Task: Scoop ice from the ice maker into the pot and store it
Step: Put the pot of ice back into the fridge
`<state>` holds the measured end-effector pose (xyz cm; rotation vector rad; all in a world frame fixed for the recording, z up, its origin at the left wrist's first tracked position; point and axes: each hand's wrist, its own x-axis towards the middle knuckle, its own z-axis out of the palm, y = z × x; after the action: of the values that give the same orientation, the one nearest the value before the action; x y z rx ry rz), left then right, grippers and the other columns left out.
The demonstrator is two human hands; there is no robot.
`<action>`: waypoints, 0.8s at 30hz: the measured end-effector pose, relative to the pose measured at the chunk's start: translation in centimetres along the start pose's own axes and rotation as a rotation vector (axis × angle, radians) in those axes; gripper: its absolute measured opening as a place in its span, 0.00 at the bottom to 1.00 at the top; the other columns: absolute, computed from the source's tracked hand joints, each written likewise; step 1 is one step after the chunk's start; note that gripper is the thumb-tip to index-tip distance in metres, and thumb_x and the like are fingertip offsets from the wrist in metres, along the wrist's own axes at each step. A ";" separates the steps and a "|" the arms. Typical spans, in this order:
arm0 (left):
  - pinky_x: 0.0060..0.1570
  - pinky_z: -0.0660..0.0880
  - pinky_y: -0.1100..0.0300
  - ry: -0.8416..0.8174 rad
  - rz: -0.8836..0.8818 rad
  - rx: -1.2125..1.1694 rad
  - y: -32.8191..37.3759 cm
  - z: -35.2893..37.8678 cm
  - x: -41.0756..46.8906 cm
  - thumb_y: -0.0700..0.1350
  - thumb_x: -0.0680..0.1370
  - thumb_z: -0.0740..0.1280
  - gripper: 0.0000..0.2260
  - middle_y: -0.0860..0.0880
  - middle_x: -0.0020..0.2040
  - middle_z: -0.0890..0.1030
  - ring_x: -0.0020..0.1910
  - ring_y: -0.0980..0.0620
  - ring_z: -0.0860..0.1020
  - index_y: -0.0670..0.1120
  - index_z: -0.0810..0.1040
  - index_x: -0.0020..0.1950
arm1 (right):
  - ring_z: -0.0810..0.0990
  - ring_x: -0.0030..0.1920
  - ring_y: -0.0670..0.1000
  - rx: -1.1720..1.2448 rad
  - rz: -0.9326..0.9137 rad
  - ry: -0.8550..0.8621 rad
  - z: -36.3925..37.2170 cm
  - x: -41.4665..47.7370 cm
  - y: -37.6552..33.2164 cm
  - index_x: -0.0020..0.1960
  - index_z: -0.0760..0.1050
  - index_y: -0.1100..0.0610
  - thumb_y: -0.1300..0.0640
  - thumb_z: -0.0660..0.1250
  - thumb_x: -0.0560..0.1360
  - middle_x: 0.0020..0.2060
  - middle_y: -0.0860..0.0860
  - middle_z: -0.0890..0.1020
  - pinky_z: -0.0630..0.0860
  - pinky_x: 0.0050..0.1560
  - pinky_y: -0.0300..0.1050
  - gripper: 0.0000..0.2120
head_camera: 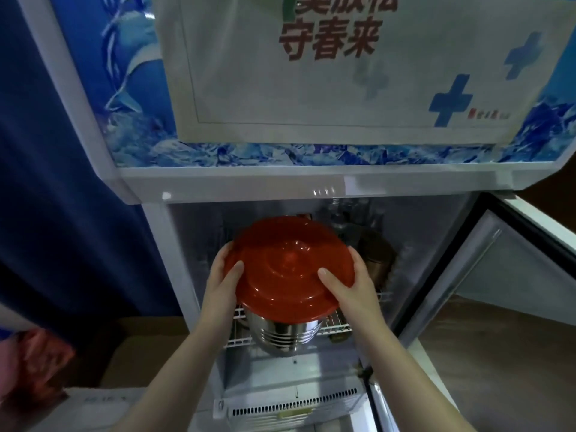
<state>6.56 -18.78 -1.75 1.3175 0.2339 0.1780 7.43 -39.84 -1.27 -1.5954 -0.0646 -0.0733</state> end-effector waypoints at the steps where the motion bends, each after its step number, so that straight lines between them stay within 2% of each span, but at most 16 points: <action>1: 0.60 0.73 0.43 -0.003 -0.002 0.003 -0.1 -0.1 0.5 0.48 0.80 0.61 0.15 0.55 0.62 0.73 0.61 0.47 0.74 0.64 0.68 0.64 | 0.78 0.59 0.46 -0.007 0.012 0.006 0.2 0.5 0.4 0.68 0.65 0.41 0.41 0.75 0.66 0.59 0.43 0.77 0.78 0.58 0.53 0.34; 3: 0.60 0.74 0.45 -0.016 0.011 0.007 -0.1 -0.2 1.4 0.48 0.80 0.61 0.15 0.57 0.59 0.74 0.59 0.49 0.75 0.65 0.67 0.63 | 0.78 0.59 0.46 -0.015 0.021 0.023 0.6 1.4 0.9 0.69 0.65 0.41 0.41 0.75 0.66 0.60 0.43 0.77 0.78 0.59 0.54 0.35; 7: 0.61 0.73 0.46 -0.002 0.012 0.003 -0.7 -0.2 3.2 0.46 0.80 0.61 0.17 0.58 0.59 0.74 0.60 0.49 0.75 0.61 0.67 0.67 | 0.79 0.58 0.45 -0.009 0.021 0.036 0.9 3.0 1.8 0.70 0.66 0.45 0.42 0.74 0.65 0.58 0.43 0.78 0.78 0.59 0.52 0.36; 10: 0.58 0.75 0.48 0.013 0.013 -0.041 -1.0 0.3 4.5 0.43 0.80 0.61 0.16 0.55 0.59 0.75 0.58 0.47 0.76 0.60 0.69 0.64 | 0.78 0.59 0.46 0.010 0.037 0.034 0.8 4.3 2.1 0.70 0.65 0.47 0.45 0.74 0.64 0.58 0.44 0.78 0.77 0.59 0.49 0.37; 12: 0.53 0.76 0.52 0.041 0.021 -0.062 -1.2 0.9 5.3 0.41 0.80 0.61 0.16 0.53 0.59 0.77 0.56 0.49 0.78 0.59 0.70 0.63 | 0.79 0.58 0.47 0.020 0.050 0.030 0.6 5.6 2.2 0.68 0.66 0.46 0.47 0.75 0.65 0.58 0.45 0.78 0.78 0.59 0.49 0.34; 14: 0.50 0.76 0.56 0.072 0.038 -0.072 -1.4 1.4 6.0 0.41 0.80 0.61 0.16 0.54 0.57 0.78 0.54 0.52 0.78 0.59 0.71 0.63 | 0.81 0.55 0.47 0.009 0.047 0.010 0.4 7.1 2.3 0.63 0.70 0.44 0.52 0.75 0.69 0.55 0.45 0.81 0.78 0.59 0.51 0.26; 16: 0.52 0.75 0.57 0.088 0.046 -0.072 -1.8 1.5 6.7 0.42 0.79 0.62 0.16 0.55 0.57 0.78 0.55 0.54 0.78 0.60 0.72 0.62 | 0.81 0.54 0.46 -0.004 0.043 -0.004 0.5 8.4 2.5 0.58 0.72 0.41 0.56 0.74 0.71 0.53 0.45 0.82 0.77 0.59 0.53 0.21; 18: 0.54 0.74 0.55 0.122 0.053 -0.074 -2.3 1.7 7.8 0.43 0.79 0.63 0.16 0.55 0.59 0.78 0.57 0.54 0.77 0.62 0.73 0.60 | 0.80 0.56 0.46 -0.012 0.041 -0.014 0.5 9.9 3.0 0.60 0.72 0.40 0.55 0.75 0.70 0.55 0.44 0.81 0.76 0.61 0.53 0.23; 21: 0.56 0.73 0.54 0.168 0.057 -0.086 -3.3 1.7 9.0 0.43 0.79 0.64 0.16 0.53 0.62 0.77 0.60 0.52 0.76 0.61 0.73 0.63 | 0.78 0.59 0.45 -0.029 0.028 -0.040 0.7 11.5 3.7 0.67 0.70 0.48 0.53 0.76 0.69 0.59 0.46 0.79 0.73 0.65 0.51 0.28; 24: 0.58 0.74 0.51 0.190 0.064 -0.105 -3.9 1.6 9.6 0.41 0.79 0.63 0.17 0.52 0.61 0.78 0.60 0.50 0.76 0.58 0.72 0.65 | 0.77 0.57 0.41 -0.055 0.028 -0.063 1.1 12.6 4.1 0.64 0.69 0.46 0.57 0.74 0.72 0.59 0.45 0.78 0.73 0.64 0.46 0.24</action>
<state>16.26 -18.70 -5.83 1.2052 0.3391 0.3660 20.32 -38.93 -4.27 -1.6532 -0.0895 -0.0034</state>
